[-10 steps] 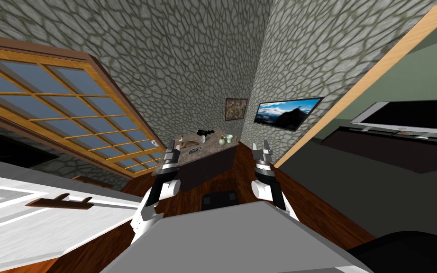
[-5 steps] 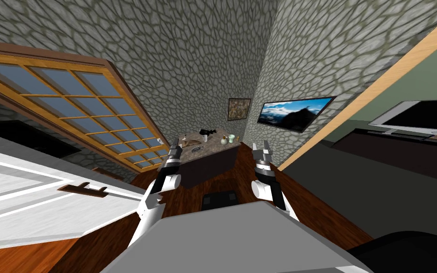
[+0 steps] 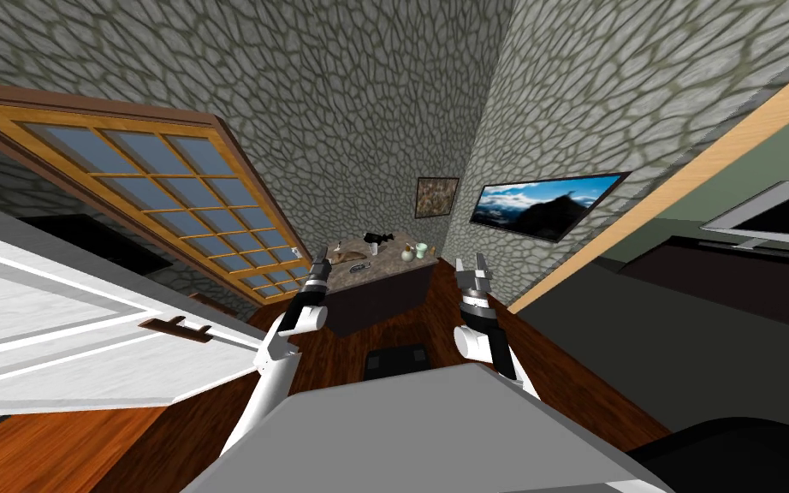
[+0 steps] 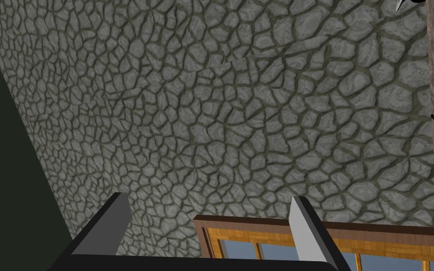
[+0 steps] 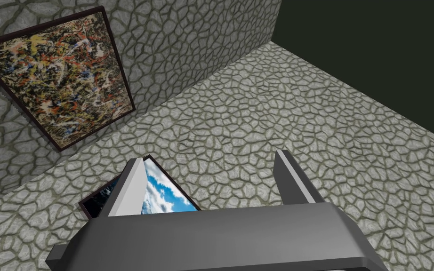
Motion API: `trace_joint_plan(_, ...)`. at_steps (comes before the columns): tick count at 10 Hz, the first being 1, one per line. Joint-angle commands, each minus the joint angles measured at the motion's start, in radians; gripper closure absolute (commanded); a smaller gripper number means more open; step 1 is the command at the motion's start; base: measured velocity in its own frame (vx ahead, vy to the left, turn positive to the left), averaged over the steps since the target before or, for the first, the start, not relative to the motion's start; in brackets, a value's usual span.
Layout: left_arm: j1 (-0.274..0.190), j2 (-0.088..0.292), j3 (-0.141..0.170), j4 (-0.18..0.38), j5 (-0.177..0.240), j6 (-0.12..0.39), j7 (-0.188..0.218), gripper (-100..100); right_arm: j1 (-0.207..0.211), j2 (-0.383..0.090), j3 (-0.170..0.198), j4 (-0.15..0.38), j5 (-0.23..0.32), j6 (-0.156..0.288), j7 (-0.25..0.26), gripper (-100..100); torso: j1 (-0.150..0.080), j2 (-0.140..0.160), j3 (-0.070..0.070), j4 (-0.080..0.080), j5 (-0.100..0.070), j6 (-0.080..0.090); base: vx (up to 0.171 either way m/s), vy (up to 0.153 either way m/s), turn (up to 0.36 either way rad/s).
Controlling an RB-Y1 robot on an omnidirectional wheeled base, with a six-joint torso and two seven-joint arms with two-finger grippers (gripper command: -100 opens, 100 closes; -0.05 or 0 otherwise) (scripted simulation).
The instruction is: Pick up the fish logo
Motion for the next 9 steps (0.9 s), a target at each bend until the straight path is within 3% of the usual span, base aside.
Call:
trace_joint_plan(1,-0.050,0.016,0.003,0.046,0.007,0.050,-0.006,-100,0.000,0.000,0.000,0.000,0.000,0.000,0.000,0,0.000,0.000,0.000,0.000,0.000,0.000,-0.005,-0.005,0.112)
trace_joint_plan(2,-0.052,0.016,0.003,0.046,0.007,0.070,-0.006,-100,0.000,0.000,0.000,0.000,0.000,0.000,0.000,0,0.000,0.000,0.000,0.000,0.000,0.000,-0.004,-0.011,0.096)
trace_joint_plan(3,-0.099,0.034,0.009,0.087,0.017,0.101,-0.010,-100,0.000,0.000,0.000,0.000,0.000,0.000,0.000,0,0.000,0.000,0.000,0.000,0.000,0.000,-0.005,-0.015,0.130)
trace_joint_plan(5,-0.101,0.034,0.009,0.087,0.017,0.137,-0.010,-100,0.000,0.000,0.000,0.000,0.000,0.000,0.000,0,0.000,0.000,0.000,0.000,0.000,0.000,0.000,-0.011,0.026)
trace_joint_plan(6,-0.150,0.051,0.014,0.130,0.026,0.177,-0.013,-100,0.000,0.000,0.000,0.000,0.000,0.000,0.000,0,0.000,0.000,0.000,0.000,0.000,0.000,0.000,-0.014,0.114)
trace_joint_plan(7,-0.152,0.051,0.014,0.130,0.026,0.202,-0.013,-100,0.000,0.000,0.000,0.000,0.000,0.000,0.000,0,0.000,-0.001,0.000,0.000,0.000,0.000,0.003,-0.016,0.078)
trace_joint_plan(8,-0.199,0.068,0.018,0.175,0.036,0.231,-0.016,-100,0.000,0.000,0.000,0.000,0.000,0.000,0.000,0,0.000,-0.001,0.000,0.000,0.000,0.000,0.007,-0.021,0.144)
trace_joint_plan(9,-0.203,0.068,0.018,0.175,0.036,0.256,-0.016,-100,0.000,0.000,0.000,0.000,0.000,0.000,0.000,0,-0.001,-0.001,-0.001,0.000,0.000,0.000,0.009,-0.025,0.049)
